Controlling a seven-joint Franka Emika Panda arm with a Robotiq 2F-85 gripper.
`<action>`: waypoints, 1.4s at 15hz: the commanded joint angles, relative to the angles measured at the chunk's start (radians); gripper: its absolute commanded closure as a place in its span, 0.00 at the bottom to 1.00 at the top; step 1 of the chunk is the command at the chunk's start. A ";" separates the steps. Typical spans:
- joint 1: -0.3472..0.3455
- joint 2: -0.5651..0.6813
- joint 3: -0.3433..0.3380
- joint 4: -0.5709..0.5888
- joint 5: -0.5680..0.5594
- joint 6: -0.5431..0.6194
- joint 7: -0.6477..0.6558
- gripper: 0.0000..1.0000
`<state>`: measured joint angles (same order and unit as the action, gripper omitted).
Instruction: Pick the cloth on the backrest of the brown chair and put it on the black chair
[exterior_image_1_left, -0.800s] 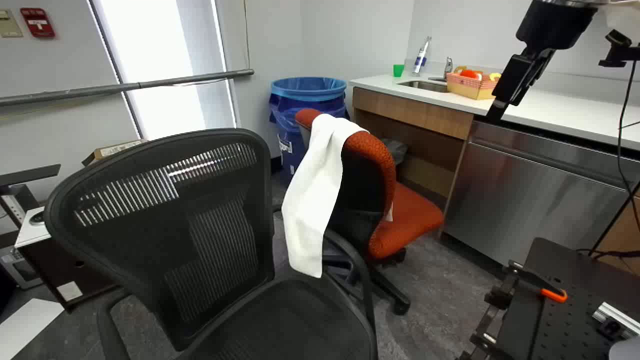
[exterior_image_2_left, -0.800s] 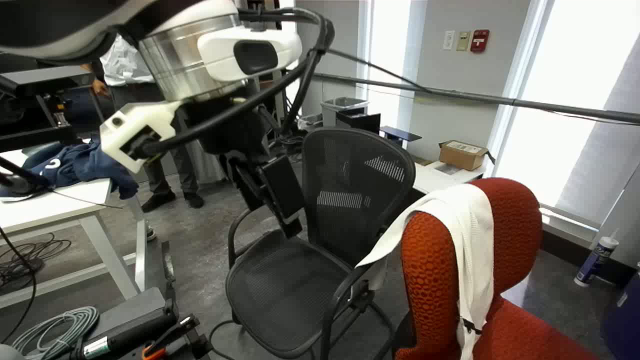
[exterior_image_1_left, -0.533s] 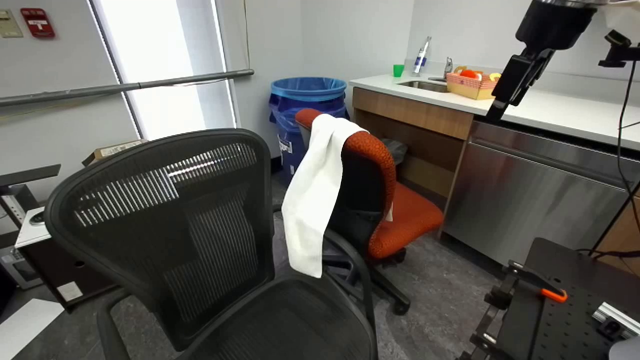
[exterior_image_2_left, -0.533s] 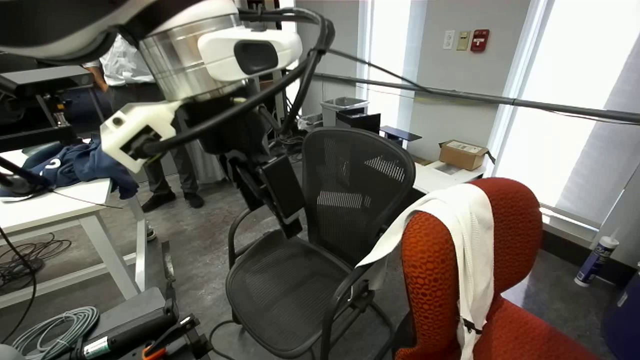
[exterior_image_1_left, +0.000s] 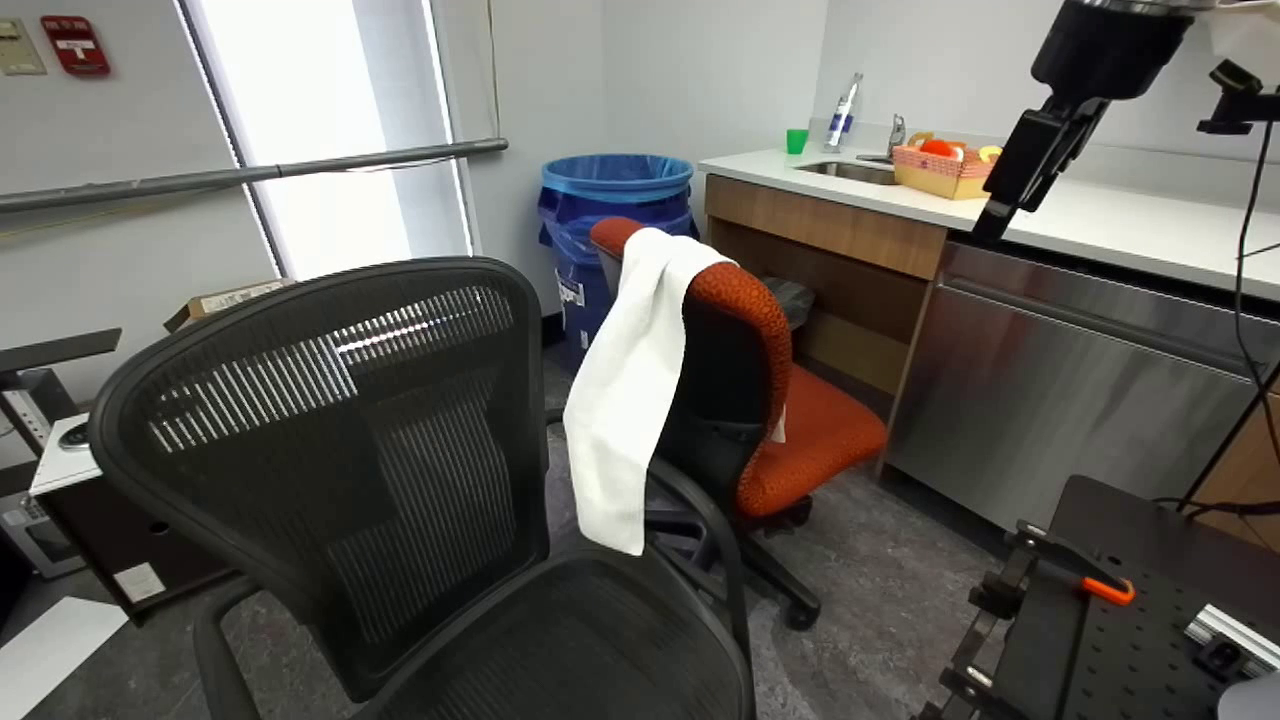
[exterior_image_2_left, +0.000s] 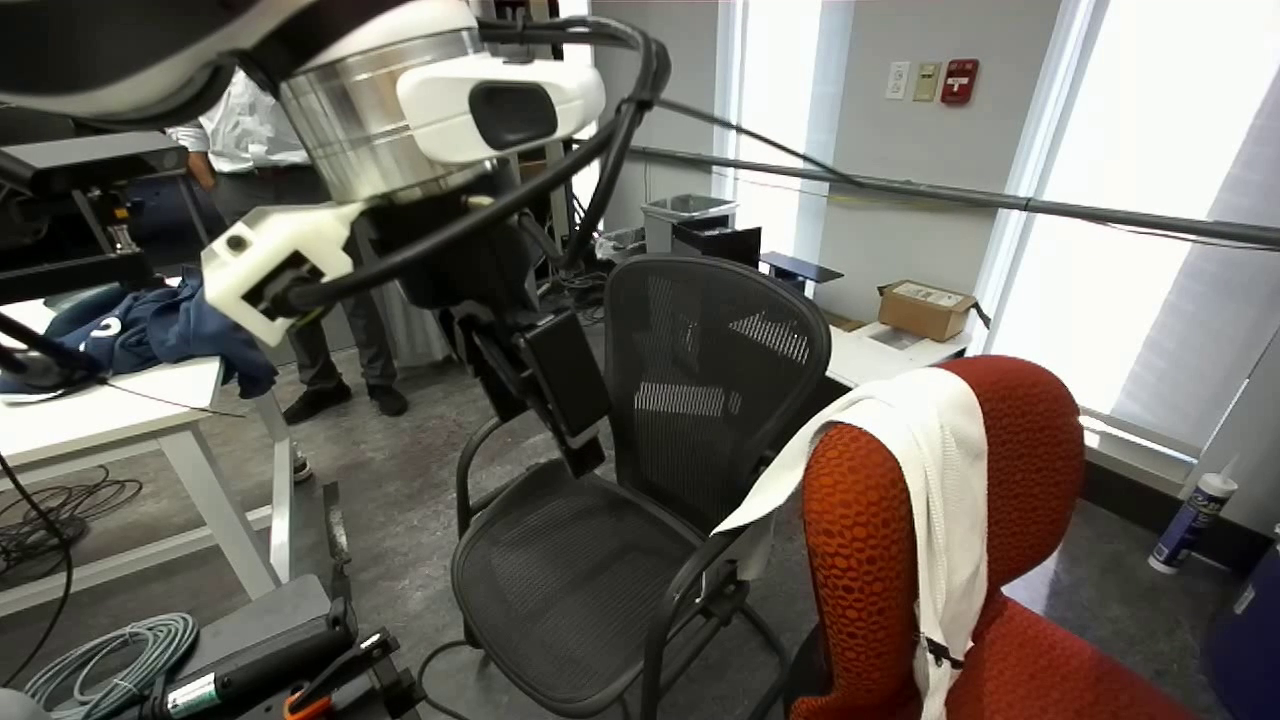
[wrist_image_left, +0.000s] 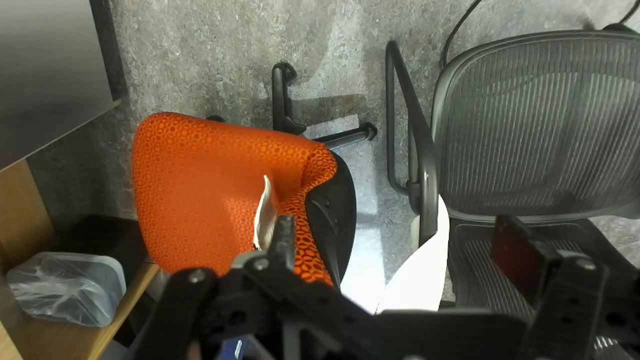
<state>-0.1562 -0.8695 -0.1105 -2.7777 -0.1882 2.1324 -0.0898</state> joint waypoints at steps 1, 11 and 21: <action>0.003 0.031 0.002 0.022 -0.001 0.022 0.008 0.00; -0.033 0.427 -0.017 0.284 0.008 0.225 0.092 0.00; -0.003 0.888 -0.045 0.655 0.156 0.348 0.058 0.00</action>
<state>-0.1737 -0.1159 -0.1484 -2.2513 -0.0849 2.4620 -0.0156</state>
